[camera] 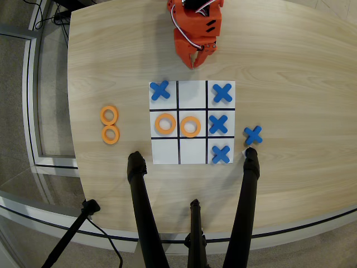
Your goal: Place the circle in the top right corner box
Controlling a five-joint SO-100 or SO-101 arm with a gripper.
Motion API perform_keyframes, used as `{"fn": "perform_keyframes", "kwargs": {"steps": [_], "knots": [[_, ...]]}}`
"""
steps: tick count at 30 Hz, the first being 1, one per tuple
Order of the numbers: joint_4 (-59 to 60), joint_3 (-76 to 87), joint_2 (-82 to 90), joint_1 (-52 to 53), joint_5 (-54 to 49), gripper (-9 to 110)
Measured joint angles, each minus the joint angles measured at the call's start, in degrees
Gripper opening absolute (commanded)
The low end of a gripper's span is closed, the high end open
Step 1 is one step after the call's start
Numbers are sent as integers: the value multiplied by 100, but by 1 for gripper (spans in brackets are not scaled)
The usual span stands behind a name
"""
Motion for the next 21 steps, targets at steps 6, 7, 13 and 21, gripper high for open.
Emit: {"fn": "perform_keyframes", "kwargs": {"steps": [6, 7, 13, 21], "knots": [[0, -202, -536, 123, 325, 3], [0, -202, -563, 123, 334, 3], [9, -229, -615, 123, 360, 4], [35, -1749, -1995, 642, 299, 7]]}}
